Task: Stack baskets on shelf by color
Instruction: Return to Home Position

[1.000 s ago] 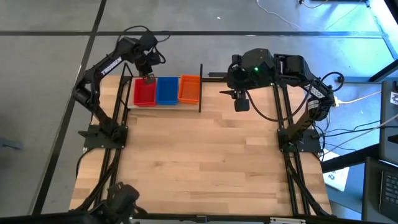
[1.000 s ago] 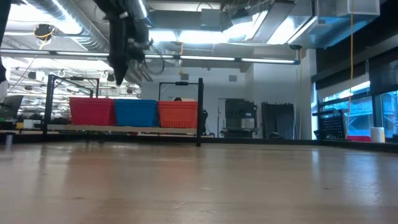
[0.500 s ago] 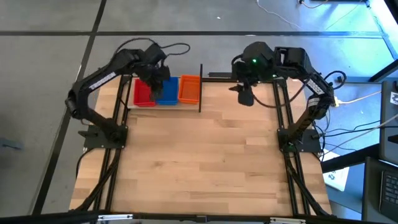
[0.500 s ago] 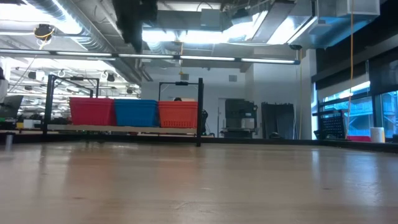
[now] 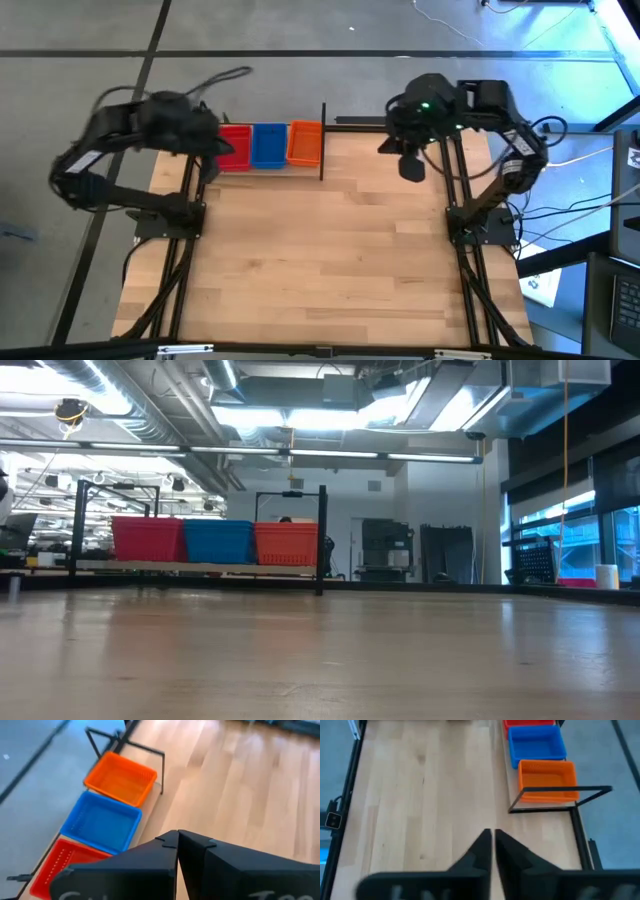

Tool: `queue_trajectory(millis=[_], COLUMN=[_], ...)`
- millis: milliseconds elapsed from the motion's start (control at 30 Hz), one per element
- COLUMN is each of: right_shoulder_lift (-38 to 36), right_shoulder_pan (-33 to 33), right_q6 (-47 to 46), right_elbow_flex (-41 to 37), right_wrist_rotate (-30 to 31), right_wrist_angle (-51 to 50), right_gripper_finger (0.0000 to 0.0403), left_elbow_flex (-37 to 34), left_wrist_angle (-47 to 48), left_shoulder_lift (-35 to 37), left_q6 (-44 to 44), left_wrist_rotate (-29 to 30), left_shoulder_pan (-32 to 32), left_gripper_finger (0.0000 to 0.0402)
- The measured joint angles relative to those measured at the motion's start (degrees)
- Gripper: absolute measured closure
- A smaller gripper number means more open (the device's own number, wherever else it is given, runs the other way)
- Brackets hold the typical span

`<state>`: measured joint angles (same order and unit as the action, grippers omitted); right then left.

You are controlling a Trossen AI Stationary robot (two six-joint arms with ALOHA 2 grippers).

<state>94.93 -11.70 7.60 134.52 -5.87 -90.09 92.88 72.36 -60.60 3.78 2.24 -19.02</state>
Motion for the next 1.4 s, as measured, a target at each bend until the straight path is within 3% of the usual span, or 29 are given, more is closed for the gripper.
queue_trajectory(millis=[33, 167, 333, 467, 633, 800, 1133, 1267, 1400], right_shoulder_lift=[-0.7, -4.1, -9.6, -15.5, -24.5, -35.7, -58.9, -67.1, -75.1], right_shoulder_pan=[0.5, 3.9, 7.8, 11.1, 14.9, 16.9, 17.9, 17.9, 17.9], right_q6=[-0.1, -2.1, -6.9, -12.0, -18.2, -24.5, -19.3, -19.6, -20.6], right_elbow_flex=[0.0, 0.0, -0.1, -4.7, -17.7, -32.0, -59.4, -68.2, -75.4], right_wrist_rotate=[0.0, 0.5, 8.6, 13.0, 21.5, 25.7, 21.9, 20.2, 19.9], right_wrist_angle=[0.0, 0.0, 0.1, 0.8, 4.9, 11.2, 36.9, 40.3, 43.4], right_gripper_finger=[0.0384, 0.0394, 0.04, 0.0401, 0.0402, 0.0402, 0.0403, 0.0403, 0.0403], left_elbow_flex=[0.0, -0.5, -5.6, -11.9, -21.0, -29.6, -40.7, -44.8, -46.3], left_wrist_angle=[0.0, -0.2, -2.3, -8.3, -13.6, -19.7, -29.7, -33.3, -33.7], left_shoulder_lift=[1.7, 7.7, 15.8, 23.3, 31.8, 40.6, 56.4, 60.6, 60.3], left_q6=[1.2, 4.9, 7.9, 7.8, 7.7, 6.2, 4.0, 2.0, 1.1], left_wrist_rotate=[1.1, 6.2, 10.2, 10.3, 10.3, 10.3, 12.3, 12.4, 12.4], left_shoulder_pan=[1.2, 5.0, 7.8, 8.1, 8.1, 8.1, 8.1, 8.1, 8.0], left_gripper_finger=[0.0401, 0.0401, 0.0401, 0.0401, 0.0401, 0.0402, 0.0402, 0.0402, 0.0402])
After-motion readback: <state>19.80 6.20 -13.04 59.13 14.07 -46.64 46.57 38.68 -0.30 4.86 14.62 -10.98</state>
